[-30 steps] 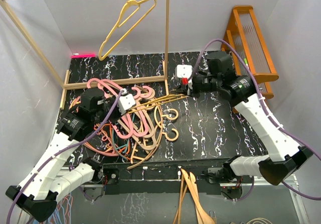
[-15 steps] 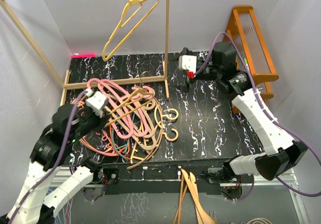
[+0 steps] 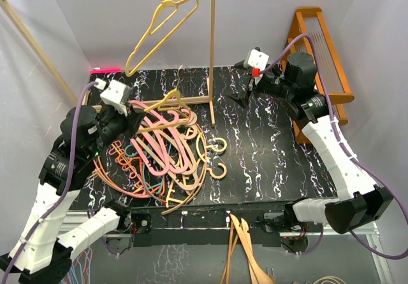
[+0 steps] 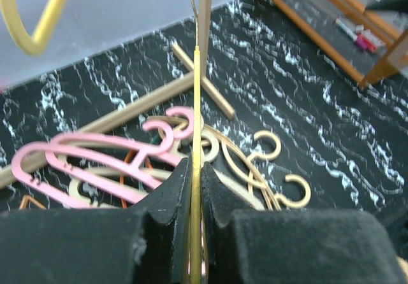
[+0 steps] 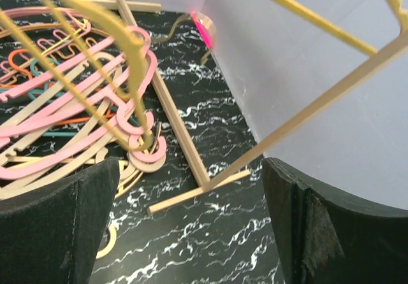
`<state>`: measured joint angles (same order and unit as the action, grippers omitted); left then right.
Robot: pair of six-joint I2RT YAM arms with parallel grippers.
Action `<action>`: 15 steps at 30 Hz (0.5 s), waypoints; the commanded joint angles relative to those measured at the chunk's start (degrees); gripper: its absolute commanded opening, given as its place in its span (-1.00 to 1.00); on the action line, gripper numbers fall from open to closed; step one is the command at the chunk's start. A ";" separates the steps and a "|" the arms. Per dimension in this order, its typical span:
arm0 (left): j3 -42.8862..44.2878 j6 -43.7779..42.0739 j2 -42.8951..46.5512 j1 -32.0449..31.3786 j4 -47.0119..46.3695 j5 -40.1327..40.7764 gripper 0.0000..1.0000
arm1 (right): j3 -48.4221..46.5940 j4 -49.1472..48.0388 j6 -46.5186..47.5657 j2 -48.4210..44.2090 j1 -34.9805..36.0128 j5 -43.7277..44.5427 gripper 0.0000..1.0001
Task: Organize the hangers
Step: Adjust the hanger, then place the hanger at the clothesline.
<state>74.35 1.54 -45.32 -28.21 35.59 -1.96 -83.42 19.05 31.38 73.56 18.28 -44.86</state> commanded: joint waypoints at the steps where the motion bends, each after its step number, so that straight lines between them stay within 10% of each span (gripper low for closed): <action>1: 5.36 -0.91 -1.92 0.09 -13.02 0.48 -1.00 | 3.91 -3.98 -3.41 -3.52 -1.89 2.23 0.97; 15: 5.41 -4.76 -1.80 0.08 -29.57 2.01 -1.00 | 8.69 -6.74 -7.95 -4.60 -8.98 1.36 0.97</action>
<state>80.55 -1.26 -47.83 -28.21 16.73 -1.52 -74.28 16.05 25.21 69.89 10.96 -43.22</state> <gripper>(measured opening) 0.052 0.984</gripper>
